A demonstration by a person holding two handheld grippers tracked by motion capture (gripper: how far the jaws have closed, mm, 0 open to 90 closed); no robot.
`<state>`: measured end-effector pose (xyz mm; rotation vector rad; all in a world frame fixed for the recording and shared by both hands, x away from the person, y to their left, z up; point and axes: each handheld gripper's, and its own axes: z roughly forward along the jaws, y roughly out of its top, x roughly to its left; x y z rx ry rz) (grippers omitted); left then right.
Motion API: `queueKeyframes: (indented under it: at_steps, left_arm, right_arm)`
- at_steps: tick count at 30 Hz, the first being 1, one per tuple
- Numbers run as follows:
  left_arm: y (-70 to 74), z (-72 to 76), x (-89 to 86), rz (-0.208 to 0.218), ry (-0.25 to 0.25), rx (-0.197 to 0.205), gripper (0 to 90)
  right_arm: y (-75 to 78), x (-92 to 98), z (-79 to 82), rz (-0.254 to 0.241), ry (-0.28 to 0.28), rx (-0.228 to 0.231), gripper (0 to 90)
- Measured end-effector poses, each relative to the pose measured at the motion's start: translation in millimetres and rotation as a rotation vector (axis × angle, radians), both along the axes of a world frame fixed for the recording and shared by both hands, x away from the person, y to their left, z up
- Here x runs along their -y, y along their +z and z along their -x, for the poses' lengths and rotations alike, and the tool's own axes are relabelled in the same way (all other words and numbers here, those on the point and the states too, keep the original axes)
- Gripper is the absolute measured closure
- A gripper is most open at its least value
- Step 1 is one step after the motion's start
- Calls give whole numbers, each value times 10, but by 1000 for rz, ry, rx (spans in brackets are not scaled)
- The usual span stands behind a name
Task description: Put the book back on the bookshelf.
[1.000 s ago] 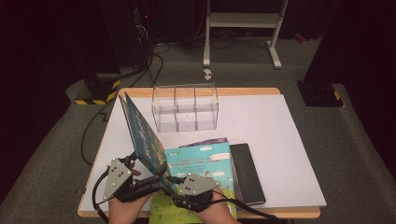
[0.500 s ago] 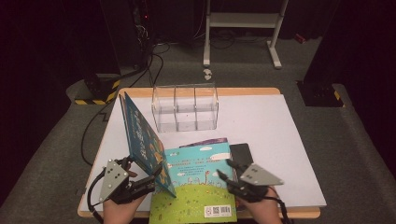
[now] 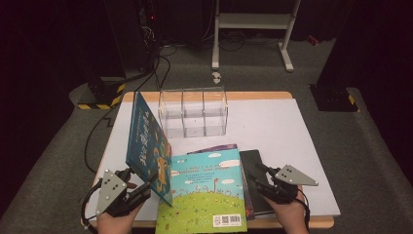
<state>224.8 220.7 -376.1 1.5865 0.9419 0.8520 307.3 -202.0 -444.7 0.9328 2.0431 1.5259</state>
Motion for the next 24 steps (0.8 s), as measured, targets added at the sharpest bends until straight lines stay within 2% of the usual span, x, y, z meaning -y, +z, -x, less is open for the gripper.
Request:
queueKeyframes:
  at_steps: [5,8,12,14,16,20,22,24]
  left_arm:
    - [-20,13,-109,9,36,-3,604]
    - [-38,13,-193,30,58,-7,661]
    - [-65,11,-302,37,96,3,756]
    - [-87,-1,-359,60,100,16,796]
    - [-127,-23,-412,77,80,35,793]
    - [-169,-52,-436,51,86,74,792]
    - [-175,-67,-461,81,75,69,787]
    - [-183,-76,-474,83,78,85,784]
  right_arm:
    - [19,-19,-15,-1,3,6,530]
    - [23,-22,-27,-3,3,8,531]
    - [11,-33,-44,-5,7,1,532]
    - [6,-37,-46,-6,9,-3,532]
    - [4,-36,-47,-5,9,-4,532]
    - [5,-17,-42,-8,4,-5,532]
    - [3,-2,-41,-10,2,-5,532]
    - [-3,12,-38,-11,-2,-11,531]
